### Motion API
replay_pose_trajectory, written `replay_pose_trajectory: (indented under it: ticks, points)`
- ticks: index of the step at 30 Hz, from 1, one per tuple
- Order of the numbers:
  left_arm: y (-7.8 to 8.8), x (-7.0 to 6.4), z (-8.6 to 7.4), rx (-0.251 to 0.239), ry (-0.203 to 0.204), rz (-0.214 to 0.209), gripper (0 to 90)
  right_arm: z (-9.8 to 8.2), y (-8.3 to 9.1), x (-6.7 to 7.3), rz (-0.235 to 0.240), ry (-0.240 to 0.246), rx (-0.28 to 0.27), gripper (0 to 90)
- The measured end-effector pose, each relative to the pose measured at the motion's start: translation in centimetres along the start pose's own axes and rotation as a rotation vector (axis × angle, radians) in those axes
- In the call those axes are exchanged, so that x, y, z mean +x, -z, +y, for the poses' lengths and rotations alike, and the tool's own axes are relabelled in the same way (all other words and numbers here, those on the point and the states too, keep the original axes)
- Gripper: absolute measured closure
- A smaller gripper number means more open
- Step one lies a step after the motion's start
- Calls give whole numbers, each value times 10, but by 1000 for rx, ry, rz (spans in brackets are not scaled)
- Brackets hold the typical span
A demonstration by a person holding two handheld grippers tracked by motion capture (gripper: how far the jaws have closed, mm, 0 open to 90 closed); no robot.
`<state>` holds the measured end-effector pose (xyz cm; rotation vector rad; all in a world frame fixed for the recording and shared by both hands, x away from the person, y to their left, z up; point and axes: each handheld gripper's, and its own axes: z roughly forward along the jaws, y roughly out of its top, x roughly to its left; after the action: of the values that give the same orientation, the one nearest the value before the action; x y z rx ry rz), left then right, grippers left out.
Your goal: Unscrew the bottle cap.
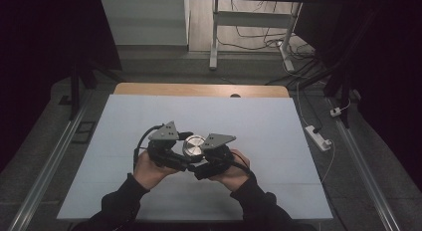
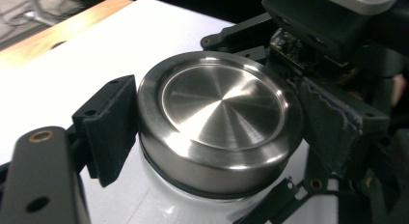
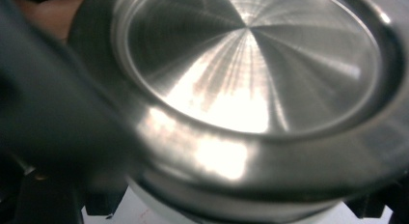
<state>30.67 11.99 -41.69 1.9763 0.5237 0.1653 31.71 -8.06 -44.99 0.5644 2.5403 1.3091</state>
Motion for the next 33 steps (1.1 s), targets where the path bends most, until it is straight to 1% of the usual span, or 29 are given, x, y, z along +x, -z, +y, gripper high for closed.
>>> replay_pose_trajectory:
  ticks: [1, 2, 3, 4, 5, 8, 11, 12, 14, 15, 16, 17, 19, 20, 21, 22, 23, 24, 26, 27, 28, 29, 30, 31, 32, 33]
  points:
    - [4, 2, 1, -14, 4, -18, 142, 1, 2, 0, 11, 8, -7, 154]
    - [4, 2, 1, -14, 4, -18, 124, 2, 4, -1, 23, 16, -18, 154]
    - [14, 7, 2, -37, -4, -55, 112, 3, 6, -1, 39, 21, -28, 154]
    - [14, 7, 2, -37, -4, -55, 109, 4, 8, -1, 60, 25, -37, 154]
    - [23, 11, 1, -49, -21, -98, 111, 4, 11, -1, 77, 37, -46, 154]
    - [34, 17, -1, -64, -54, -140, 148, 7, 15, 0, 107, 69, -64, 154]
    - [42, 21, -3, -87, -64, -160, 190, 9, 18, 3, 117, 85, -70, 154]
    - [42, 21, -3, -87, -64, -160, 192, 9, 18, 4, 121, 89, -71, 154]
    - [42, 23, -5, -87, -62, -197, 186, 9, 18, 5, 133, 96, -74, 154]
    - [41, 23, -5, -84, -67, -208, 178, 9, 17, 6, 134, 101, -71, 154]
    - [41, 23, -5, -84, -67, -208, 172, 9, 17, 7, 136, 108, -68, 154]
    - [38, 23, -5, -79, -70, -229, 169, 9, 16, 7, 139, 111, -69, 154]
    - [35, 22, -4, -72, -68, -246, 168, 9, 16, 8, 139, 110, -66, 155]
    - [35, 22, -4, -72, -68, -246, 168, 10, 16, 8, 137, 112, -64, 155]
    - [32, 20, -4, -63, -72, -259, 167, 10, 16, 8, 138, 114, -68, 154]
    - [32, 20, -4, -63, -72, -259, 167, 10, 17, 9, 137, 114, -69, 154]
    - [28, 18, -3, -54, -74, -271, 170, 11, 17, 9, 137, 116, -70, 154]
    - [28, 18, -3, -54, -74, -271, 178, 11, 17, 10, 138, 115, -72, 155]
    - [25, 12, -1, -52, -93, -251, 175, 12, 18, 10, 140, 114, -71, 155]
    - [26, 10, -1, -51, -100, -238, 188, 12, 18, 10, 140, 114, -69, 154]
    - [26, 10, -1, -51, -100, -238, 189, 12, 18, 10, 140, 114, -69, 154]
    - [25, 7, 0, -44, -102, -212, 190, 11, 17, 10, 132, 112, -72, 154]
    - [25, 7, 0, -44, -102, -212, 189, 11, 17, 10, 132, 112, -72, 154]
    - [24, 5, 1, -37, -103, -190, 190, 11, 17, 9, 129, 107, -71, 154]
    - [24, 5, 1, -37, -103, -190, 190, 11, 17, 9, 129, 107, -71, 154]
    - [22, 2, 1, -34, -100, -163, 190, 10, 16, 9, 119, 100, -65, 154]
